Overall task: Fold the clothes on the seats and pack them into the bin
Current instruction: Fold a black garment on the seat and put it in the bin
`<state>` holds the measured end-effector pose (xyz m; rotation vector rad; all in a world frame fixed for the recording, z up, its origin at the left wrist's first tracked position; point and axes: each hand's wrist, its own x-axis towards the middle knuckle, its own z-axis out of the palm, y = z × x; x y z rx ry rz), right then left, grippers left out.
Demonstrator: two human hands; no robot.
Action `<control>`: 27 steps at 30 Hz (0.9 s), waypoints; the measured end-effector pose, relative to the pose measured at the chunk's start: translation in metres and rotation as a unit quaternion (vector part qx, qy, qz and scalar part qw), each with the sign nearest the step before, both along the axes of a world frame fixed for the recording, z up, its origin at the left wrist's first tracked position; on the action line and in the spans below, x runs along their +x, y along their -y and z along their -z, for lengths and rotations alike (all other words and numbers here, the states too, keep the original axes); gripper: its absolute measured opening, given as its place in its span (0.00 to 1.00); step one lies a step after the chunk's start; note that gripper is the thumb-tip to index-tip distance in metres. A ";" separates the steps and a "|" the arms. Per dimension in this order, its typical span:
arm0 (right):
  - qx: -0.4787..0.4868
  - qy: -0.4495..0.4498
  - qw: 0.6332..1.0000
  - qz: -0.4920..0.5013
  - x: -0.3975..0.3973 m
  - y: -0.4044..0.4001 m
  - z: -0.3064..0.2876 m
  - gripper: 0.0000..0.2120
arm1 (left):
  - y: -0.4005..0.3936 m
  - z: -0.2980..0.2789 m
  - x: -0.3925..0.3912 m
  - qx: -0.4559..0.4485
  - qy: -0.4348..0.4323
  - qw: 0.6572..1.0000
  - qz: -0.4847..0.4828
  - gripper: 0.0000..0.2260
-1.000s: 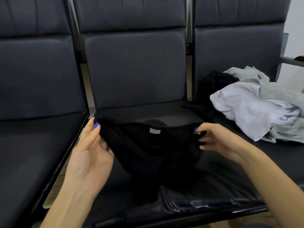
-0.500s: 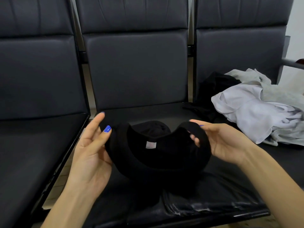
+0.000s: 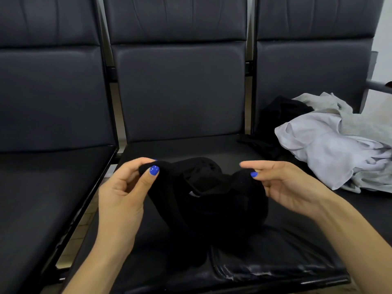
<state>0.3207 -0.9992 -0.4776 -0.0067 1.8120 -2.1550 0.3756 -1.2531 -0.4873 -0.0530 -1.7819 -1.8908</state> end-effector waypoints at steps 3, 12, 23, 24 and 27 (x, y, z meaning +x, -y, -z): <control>-0.013 0.039 0.999 -0.024 0.003 0.002 -0.003 0.14 | 0.002 0.002 0.000 -0.002 0.000 1.000 0.015 0.10; -0.109 0.093 0.986 -0.089 0.010 0.008 -0.009 0.24 | 0.000 -0.001 0.004 -0.018 -0.018 0.999 0.024 0.08; -0.008 -0.140 0.990 0.005 0.011 0.009 -0.004 0.15 | 0.001 -0.003 0.008 -0.071 -0.043 0.997 0.008 0.12; 0.004 -0.166 0.986 0.014 0.010 0.008 -0.003 0.16 | 0.002 -0.003 0.008 -0.074 -0.041 0.996 0.004 0.12; -0.005 -0.217 0.976 0.011 0.006 0.004 -0.001 0.19 | 0.005 -0.001 0.007 -0.083 -0.037 0.996 -0.006 0.11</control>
